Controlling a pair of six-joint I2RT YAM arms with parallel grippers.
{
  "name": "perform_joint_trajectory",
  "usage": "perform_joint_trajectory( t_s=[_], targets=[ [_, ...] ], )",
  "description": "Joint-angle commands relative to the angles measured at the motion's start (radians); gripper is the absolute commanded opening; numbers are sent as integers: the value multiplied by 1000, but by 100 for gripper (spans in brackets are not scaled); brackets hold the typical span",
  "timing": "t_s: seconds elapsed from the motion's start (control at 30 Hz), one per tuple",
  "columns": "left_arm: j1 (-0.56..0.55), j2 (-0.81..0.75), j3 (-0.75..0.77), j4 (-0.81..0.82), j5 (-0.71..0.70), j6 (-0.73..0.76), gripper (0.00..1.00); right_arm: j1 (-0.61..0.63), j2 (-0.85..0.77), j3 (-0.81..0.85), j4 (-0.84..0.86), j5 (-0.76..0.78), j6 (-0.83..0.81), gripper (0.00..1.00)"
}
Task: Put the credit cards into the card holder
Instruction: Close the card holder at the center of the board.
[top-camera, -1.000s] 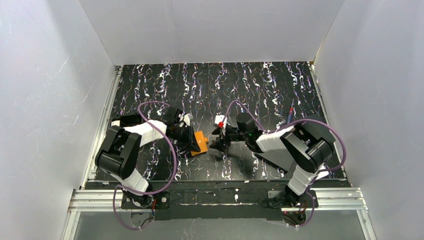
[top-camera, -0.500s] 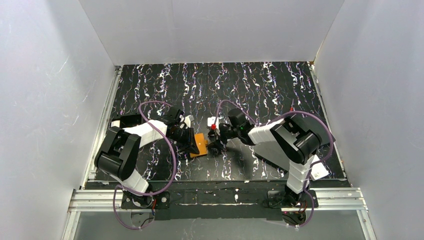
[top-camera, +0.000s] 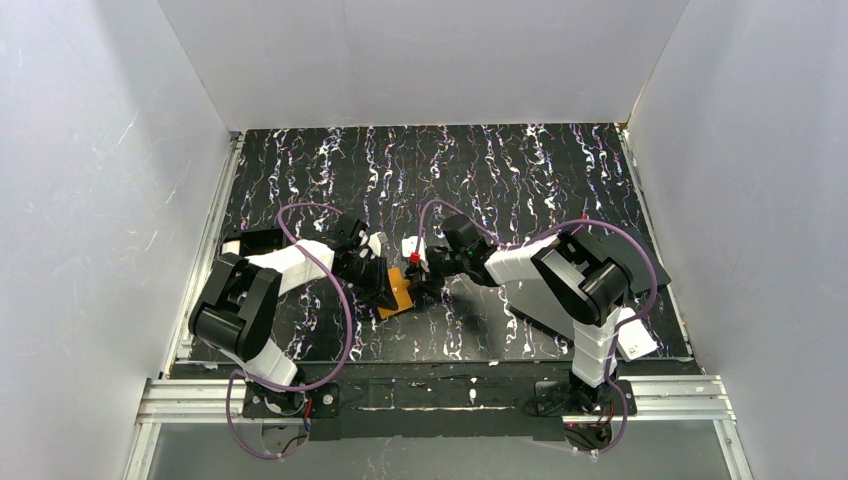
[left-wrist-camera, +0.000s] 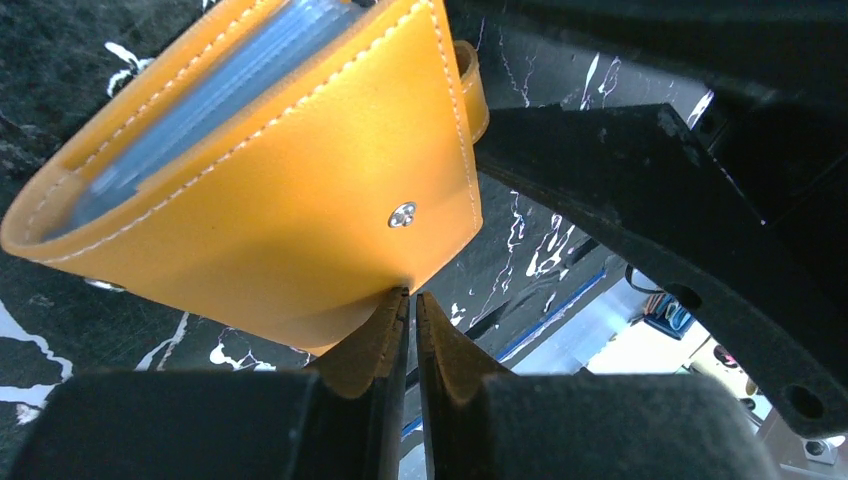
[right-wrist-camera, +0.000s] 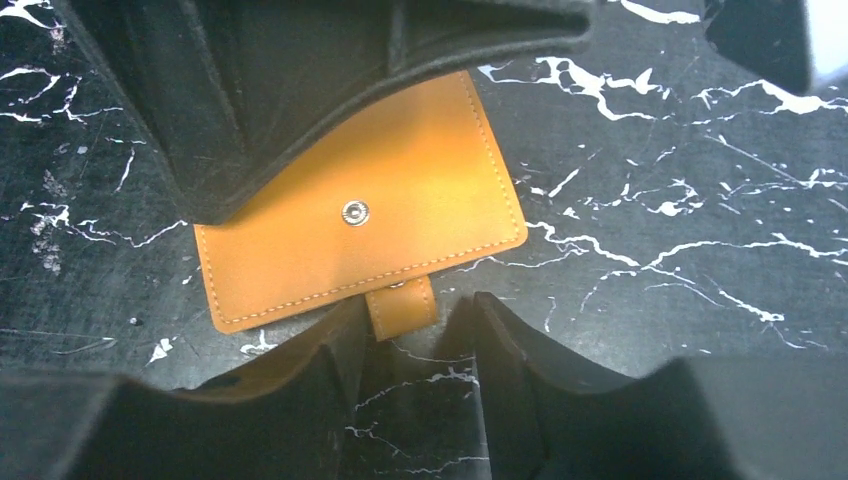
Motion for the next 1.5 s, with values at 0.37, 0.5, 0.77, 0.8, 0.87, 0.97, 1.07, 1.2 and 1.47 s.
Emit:
perform_joint_trajectory(
  t_s=[0.37, 0.5, 0.77, 0.8, 0.87, 0.97, 1.07, 1.2, 1.47],
  targets=[
    [-4, 2, -65, -54, -148, -1, 8, 24, -135, -311, 550, 384, 561, 7],
    [-4, 19, -69, -46, -149, -7, 8, 25, -152, -382, 646, 488, 756, 11],
    [-4, 27, -57, -46, -151, -16, 8, 24, -217, -509, 788, 609, 952, 18],
    [-4, 27, -57, -44, -148, -20, 8, 25, -221, -524, 816, 601, 977, 20],
    [-5, 24, -60, -29, -132, -38, 8, 28, -224, -560, 873, 634, 1054, 24],
    [-4, 31, -73, 34, -85, -88, 8, 40, -218, -584, 881, 715, 1099, 28],
    [-4, 43, -90, 130, -23, -156, 8, 47, -195, -580, 885, 742, 1117, 34],
    [-4, -37, -123, 210, 31, -217, 10, 55, -185, -584, 876, 743, 1105, 44],
    [-4, -190, -74, 162, 52, -219, 16, 80, -300, -564, 603, 883, 948, 60]
  ],
)
